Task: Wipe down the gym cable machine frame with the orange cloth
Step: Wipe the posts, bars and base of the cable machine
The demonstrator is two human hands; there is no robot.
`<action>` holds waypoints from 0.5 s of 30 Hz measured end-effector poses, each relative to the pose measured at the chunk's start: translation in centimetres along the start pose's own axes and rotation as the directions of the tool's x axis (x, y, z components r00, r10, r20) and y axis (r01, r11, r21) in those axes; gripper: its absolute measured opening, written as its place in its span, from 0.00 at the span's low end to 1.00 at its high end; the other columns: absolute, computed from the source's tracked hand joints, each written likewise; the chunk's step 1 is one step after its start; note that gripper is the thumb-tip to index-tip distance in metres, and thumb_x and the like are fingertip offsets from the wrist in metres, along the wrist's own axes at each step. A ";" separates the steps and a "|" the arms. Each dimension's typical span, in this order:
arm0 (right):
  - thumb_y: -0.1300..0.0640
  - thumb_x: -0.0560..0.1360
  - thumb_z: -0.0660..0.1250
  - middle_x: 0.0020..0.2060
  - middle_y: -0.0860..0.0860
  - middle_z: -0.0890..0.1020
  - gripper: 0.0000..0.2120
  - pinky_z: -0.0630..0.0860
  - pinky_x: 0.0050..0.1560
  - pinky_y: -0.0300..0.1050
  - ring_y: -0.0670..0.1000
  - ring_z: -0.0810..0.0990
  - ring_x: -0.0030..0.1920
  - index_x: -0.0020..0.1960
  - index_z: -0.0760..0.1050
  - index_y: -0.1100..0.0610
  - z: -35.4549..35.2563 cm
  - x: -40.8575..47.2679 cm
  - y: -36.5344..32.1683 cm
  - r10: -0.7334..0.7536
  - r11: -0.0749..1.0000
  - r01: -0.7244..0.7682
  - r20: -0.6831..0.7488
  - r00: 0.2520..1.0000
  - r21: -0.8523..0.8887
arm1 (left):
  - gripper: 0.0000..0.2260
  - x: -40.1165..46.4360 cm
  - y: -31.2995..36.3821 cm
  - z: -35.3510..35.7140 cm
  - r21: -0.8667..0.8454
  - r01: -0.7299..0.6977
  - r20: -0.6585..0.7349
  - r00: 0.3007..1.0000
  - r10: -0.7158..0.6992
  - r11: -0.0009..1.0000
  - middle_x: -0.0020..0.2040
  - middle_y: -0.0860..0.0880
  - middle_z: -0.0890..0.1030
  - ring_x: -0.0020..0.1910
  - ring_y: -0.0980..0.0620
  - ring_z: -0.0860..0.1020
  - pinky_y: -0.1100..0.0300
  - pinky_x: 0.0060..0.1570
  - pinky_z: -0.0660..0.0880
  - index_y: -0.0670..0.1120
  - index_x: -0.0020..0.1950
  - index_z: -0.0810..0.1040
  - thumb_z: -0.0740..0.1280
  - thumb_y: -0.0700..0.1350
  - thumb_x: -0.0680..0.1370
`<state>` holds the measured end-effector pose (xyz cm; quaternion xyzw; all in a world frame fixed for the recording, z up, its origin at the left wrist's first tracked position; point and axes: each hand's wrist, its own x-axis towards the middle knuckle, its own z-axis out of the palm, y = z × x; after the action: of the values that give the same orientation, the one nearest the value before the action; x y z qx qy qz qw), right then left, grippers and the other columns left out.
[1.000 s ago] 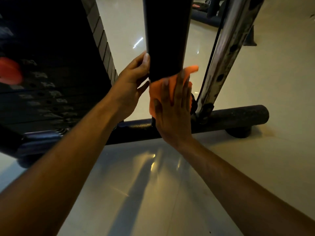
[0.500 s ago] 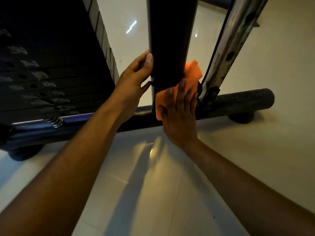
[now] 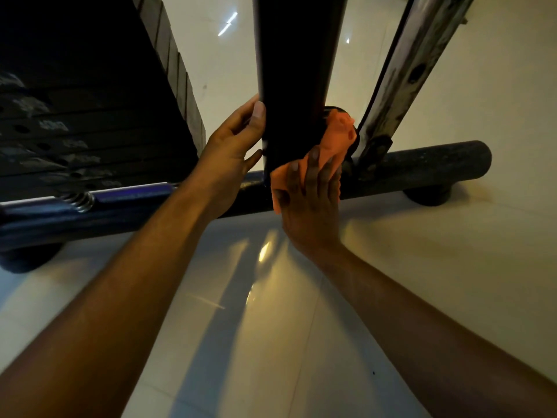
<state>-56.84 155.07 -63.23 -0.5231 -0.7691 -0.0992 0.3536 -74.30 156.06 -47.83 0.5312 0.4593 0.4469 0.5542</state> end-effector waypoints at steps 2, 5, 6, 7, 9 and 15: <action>0.42 0.89 0.54 0.86 0.65 0.45 0.40 0.54 0.81 0.77 0.71 0.45 0.84 0.87 0.30 0.52 0.4 -0.6 -0.8 0.062 0.998 -0.062 0.009 0.998 0.015 | 0.23 0.0 -0.3 0.1 -0.002 0.012 -0.010 1.000 -0.012 1.000 0.79 0.58 0.75 0.81 0.54 0.69 0.42 0.82 0.64 0.55 0.84 0.67 0.59 0.57 0.89; 0.47 0.89 0.61 0.84 0.68 0.45 0.41 0.52 0.82 0.75 0.75 0.44 0.84 0.87 0.36 0.58 0.9 0.4 -5.0 0.322 0.937 -0.312 -0.037 0.946 0.154 | 0.22 -0.1 -0.3 0.4 0.000 0.009 -0.016 1.000 -0.009 1.000 0.76 0.58 0.77 0.79 0.56 0.71 0.45 0.81 0.66 0.54 0.83 0.69 0.59 0.57 0.89; 0.49 0.88 0.63 0.85 0.69 0.45 0.43 0.52 0.82 0.74 0.75 0.44 0.84 0.87 0.37 0.62 1.1 1.0 -6.4 0.422 0.886 -0.398 -0.060 0.904 0.239 | 0.22 -0.2 -0.3 0.5 0.003 0.009 -0.012 1.000 -0.009 1.000 0.76 0.59 0.77 0.78 0.56 0.72 0.46 0.81 0.66 0.54 0.83 0.69 0.58 0.57 0.89; 0.50 0.88 0.64 0.85 0.69 0.44 0.43 0.51 0.83 0.73 0.73 0.43 0.85 0.86 0.37 0.64 1.2 1.7 -7.5 0.505 0.827 -0.458 -0.070 0.861 0.326 | 0.22 -0.2 -0.3 0.5 0.008 0.011 -0.007 1.000 -0.011 1.000 0.76 0.59 0.77 0.78 0.56 0.72 0.46 0.81 0.67 0.55 0.83 0.69 0.58 0.57 0.89; 0.49 0.88 0.64 0.85 0.70 0.43 0.43 0.49 0.84 0.71 0.72 0.40 0.85 0.86 0.38 0.66 1.5 1.8 -7.6 0.570 0.771 -0.506 -0.064 0.819 0.386 | 0.22 -0.1 -0.3 0.4 0.014 0.022 0.005 1.000 -0.022 1.000 0.77 0.59 0.77 0.79 0.56 0.71 0.45 0.81 0.66 0.55 0.83 0.68 0.58 0.57 0.89; 0.41 0.88 0.60 0.84 0.68 0.47 0.45 0.54 0.81 0.76 0.77 0.47 0.83 0.86 0.32 0.58 2.8 -1.9 -1.5 0.248 0.966 -0.249 0.023 0.968 0.070 | 0.22 0.0 -1.1 0.6 0.016 0.031 -0.016 0.999 -0.031 0.999 0.76 0.59 0.78 0.79 0.56 0.71 0.43 0.81 0.66 0.55 0.82 0.70 0.58 0.58 0.89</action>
<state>-59.00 154.52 -66.21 -0.6030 -0.7029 -0.0226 0.3766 -73.69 155.88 -48.97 0.5250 0.4755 0.4388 0.5530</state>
